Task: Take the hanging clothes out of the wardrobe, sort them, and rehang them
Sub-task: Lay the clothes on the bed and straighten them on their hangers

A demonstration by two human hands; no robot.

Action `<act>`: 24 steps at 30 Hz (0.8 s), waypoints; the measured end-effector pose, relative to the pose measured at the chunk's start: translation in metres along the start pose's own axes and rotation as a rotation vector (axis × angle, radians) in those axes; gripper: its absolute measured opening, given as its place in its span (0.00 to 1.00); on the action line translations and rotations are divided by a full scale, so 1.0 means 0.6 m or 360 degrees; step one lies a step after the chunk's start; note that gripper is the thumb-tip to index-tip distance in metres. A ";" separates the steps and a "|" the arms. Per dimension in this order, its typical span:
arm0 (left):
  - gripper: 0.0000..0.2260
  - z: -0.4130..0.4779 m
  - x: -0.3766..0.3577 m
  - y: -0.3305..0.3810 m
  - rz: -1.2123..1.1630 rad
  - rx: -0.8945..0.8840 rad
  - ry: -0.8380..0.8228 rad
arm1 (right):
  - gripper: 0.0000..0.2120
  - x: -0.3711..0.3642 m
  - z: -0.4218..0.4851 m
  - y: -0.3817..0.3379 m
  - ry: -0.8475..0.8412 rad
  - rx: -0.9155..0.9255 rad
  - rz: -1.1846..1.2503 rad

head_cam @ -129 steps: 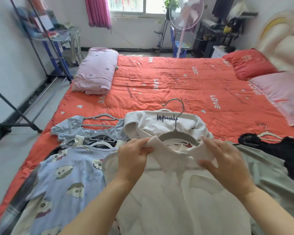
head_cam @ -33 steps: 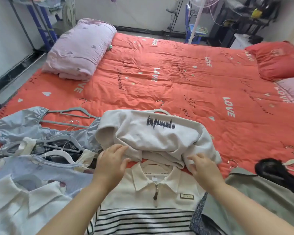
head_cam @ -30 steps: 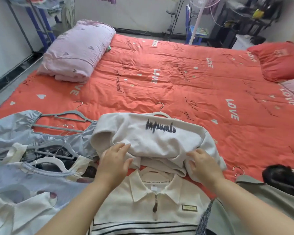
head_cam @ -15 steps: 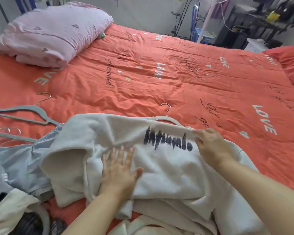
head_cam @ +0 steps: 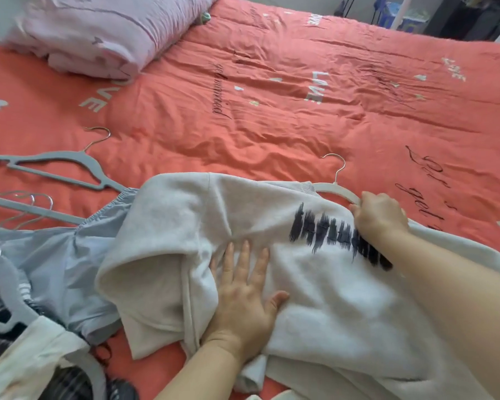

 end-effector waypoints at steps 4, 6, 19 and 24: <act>0.30 0.001 0.000 0.000 0.0003 -0.0019 0.0027 | 0.13 0.042 -0.028 0.004 0.0255 0.0082 0.0197; 0.31 0.002 0.003 0.003 -0.0021 -0.0044 -0.0036 | 0.13 0.081 -0.059 0.003 0.0385 0.0171 0.0241; 0.28 -0.072 0.392 0.087 -0.0173 -0.0355 0.0898 | 0.11 0.456 -0.311 -0.013 0.1105 0.0596 0.0324; 0.30 -0.090 0.660 0.146 -0.0032 -0.0403 0.1183 | 0.08 0.596 -0.445 -0.039 0.1205 0.0823 0.0376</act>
Point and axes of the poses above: each hand's wrist, its own z-axis towards the middle knuckle, its own x-axis out of the back of the hand, y = z × x, the point moved 6 cm from there along z, towards the middle knuckle, and after that the axes turned 5 degrees about z, right-handed, at the moved point
